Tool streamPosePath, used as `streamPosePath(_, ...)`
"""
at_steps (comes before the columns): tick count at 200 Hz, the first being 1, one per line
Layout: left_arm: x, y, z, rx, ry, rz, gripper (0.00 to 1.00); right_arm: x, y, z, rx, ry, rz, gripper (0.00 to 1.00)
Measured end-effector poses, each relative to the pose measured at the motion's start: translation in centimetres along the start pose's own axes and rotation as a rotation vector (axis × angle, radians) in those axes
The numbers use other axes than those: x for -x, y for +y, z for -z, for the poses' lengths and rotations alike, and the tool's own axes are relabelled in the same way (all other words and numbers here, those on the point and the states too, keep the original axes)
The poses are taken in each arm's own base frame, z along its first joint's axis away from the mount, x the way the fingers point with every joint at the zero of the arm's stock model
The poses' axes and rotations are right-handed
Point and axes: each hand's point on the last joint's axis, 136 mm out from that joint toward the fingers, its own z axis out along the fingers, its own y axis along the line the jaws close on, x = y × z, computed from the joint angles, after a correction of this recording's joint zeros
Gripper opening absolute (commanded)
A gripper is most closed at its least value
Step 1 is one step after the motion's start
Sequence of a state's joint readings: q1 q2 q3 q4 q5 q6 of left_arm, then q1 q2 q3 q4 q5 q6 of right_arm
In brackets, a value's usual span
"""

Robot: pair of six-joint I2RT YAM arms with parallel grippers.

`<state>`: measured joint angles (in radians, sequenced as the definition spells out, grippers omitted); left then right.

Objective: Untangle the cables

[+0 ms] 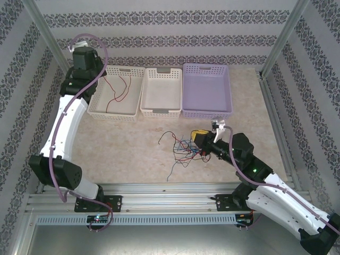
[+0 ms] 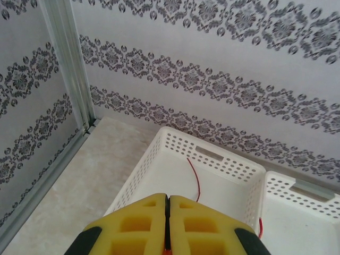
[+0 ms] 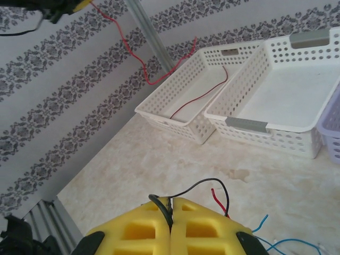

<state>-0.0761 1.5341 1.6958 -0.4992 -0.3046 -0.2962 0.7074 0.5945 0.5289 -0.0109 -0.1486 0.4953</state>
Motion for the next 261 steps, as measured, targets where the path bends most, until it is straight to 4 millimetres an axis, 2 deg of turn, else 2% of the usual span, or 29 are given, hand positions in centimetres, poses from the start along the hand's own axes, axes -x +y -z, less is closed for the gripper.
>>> streamPosePath(51, -3.1, -0.7, -5.7, 0.057, 0.043, -0.024, 0.0, -0.8, 1.2, 0.5, 0.056, 0.036, -0.004, 0.0)
streamPosePath(96, -7.4, -0.8, -10.2, 0.104, 0.119, -0.061, 0.0, -1.1, 1.9, 1.2, 0.086, 0.046, -0.007, 0.0)
streamPosePath(106, -8.4, -0.8, -11.0, 0.11, 0.135, -0.066, 0.03, -1.1, 1.9, 1.3, 0.086, 0.049, -0.01, 0.0)
streamPosePath(131, -11.1, -0.8, -12.9, 0.123, 0.186, -0.077, 0.17, -1.3, 2.0, 1.5, 0.089, 0.055, -0.022, 0.0)
streamPosePath(144, -12.5, -1.0, -13.8, 0.119, 0.216, -0.08, 0.27, -1.4, 2.0, 1.5, 0.089, 0.061, -0.029, 0.0)
streamPosePath(177, -16.4, -1.6, -15.8, 0.094, 0.301, -0.08, 0.4, -1.4, 2.0, 1.7, 0.088, 0.06, -0.051, 0.0)
streamPosePath(192, -17.6, -1.8, -16.2, 0.085, 0.333, -0.078, 0.5, -1.3, 1.9, 1.7, 0.082, 0.056, -0.061, 0.0)
streamPosePath(214, -18.0, -2.0, -16.0, 0.067, 0.356, -0.072, 0.7, -1.2, 1.5, 1.5, 0.064, 0.052, -0.08, 0.0)
streamPosePath(261, -18.0, -2.9, -14.9, 0.008, 0.387, -0.05, 0.9, 0.1, 1.2, 0.2, 0.012, 0.053, -0.086, 0.0)
